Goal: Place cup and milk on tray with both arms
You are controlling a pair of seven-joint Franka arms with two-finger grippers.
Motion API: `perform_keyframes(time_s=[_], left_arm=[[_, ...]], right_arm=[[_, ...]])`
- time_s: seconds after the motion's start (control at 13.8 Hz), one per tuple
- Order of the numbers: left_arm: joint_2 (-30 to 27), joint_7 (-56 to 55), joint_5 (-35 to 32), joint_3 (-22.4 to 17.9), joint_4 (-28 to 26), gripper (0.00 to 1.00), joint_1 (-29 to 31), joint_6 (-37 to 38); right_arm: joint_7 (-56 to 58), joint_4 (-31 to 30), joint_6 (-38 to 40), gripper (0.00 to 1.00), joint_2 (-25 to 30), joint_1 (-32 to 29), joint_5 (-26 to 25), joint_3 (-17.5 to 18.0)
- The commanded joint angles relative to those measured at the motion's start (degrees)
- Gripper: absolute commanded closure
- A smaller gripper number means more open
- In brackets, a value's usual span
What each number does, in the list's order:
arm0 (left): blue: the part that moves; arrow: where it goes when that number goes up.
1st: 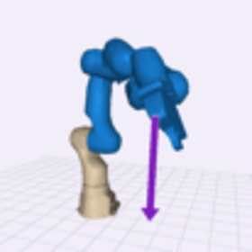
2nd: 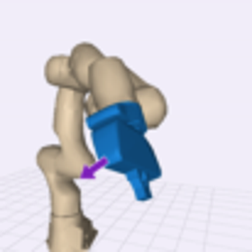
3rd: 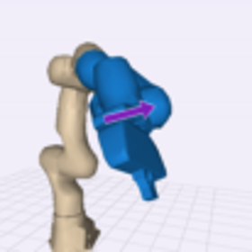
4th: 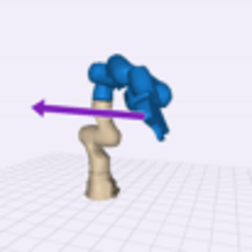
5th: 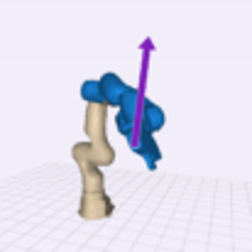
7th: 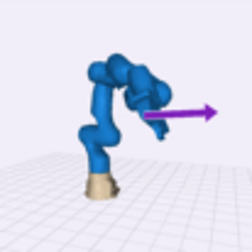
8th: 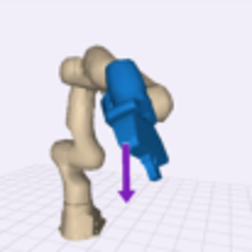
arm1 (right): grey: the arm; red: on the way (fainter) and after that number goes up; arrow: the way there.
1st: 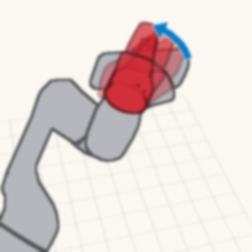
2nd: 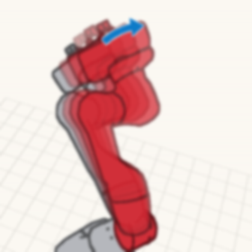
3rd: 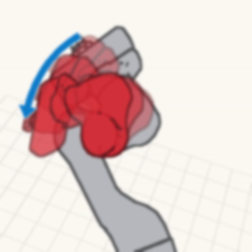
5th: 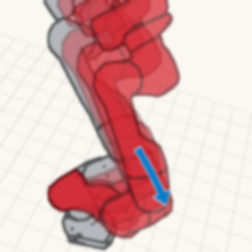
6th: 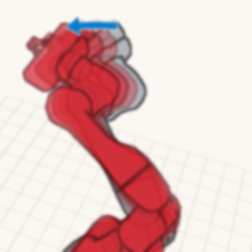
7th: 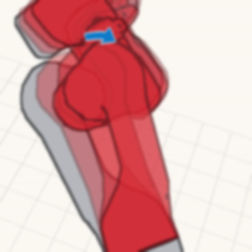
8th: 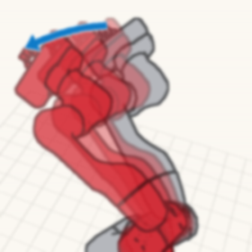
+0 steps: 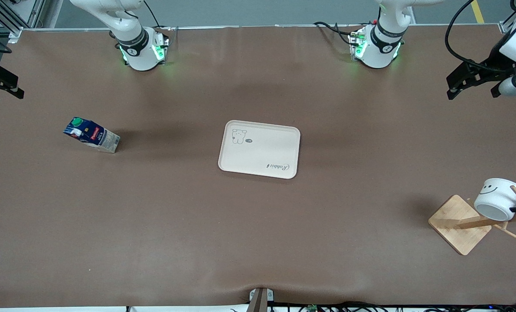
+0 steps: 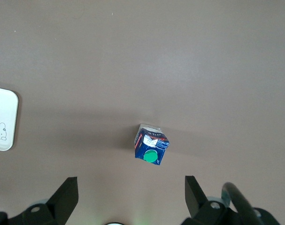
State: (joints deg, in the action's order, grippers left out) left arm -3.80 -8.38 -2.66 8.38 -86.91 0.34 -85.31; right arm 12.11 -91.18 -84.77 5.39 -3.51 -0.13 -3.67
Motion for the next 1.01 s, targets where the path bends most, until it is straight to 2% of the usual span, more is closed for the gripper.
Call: perform_keyframes(time_s=[0.0, 0.22, 0.43, 0.72, 0.94], left_arm=[[0.2, 0.7, 0.2, 0.1, 1.5, 0.00, 0.2, 1.5], [0.3, 0.6, 0.2, -0.6, 1.7, 0.00, 1.5, 1.5], [0.8, 1.1, 1.9, -0.5, 0.4, 0.00, 8.4, 0.4], [0.6, 3.0, 2.4, -0.5, -4.3, 0.00, 13.0, -8.0], [-0.9, 7.5, 4.6, -0.4, -12.1, 0.00, 17.8, -19.9]], right_arm=[[0.2, 0.4, 0.5, 0.00, -0.5, -1.3, 0.9, 0.5], [0.2, 0.4, 0.7, 0.00, -0.5, -1.4, 0.9, 0.5], [0.2, 0.4, 0.7, 0.00, -0.5, -1.4, 0.9, 0.5], [0.2, 0.6, 1.1, 0.00, -1.1, -1.2, 0.9, 0.5], [0.3, 0.6, 1.2, 0.00, -1.3, -1.3, 0.9, 0.5]])
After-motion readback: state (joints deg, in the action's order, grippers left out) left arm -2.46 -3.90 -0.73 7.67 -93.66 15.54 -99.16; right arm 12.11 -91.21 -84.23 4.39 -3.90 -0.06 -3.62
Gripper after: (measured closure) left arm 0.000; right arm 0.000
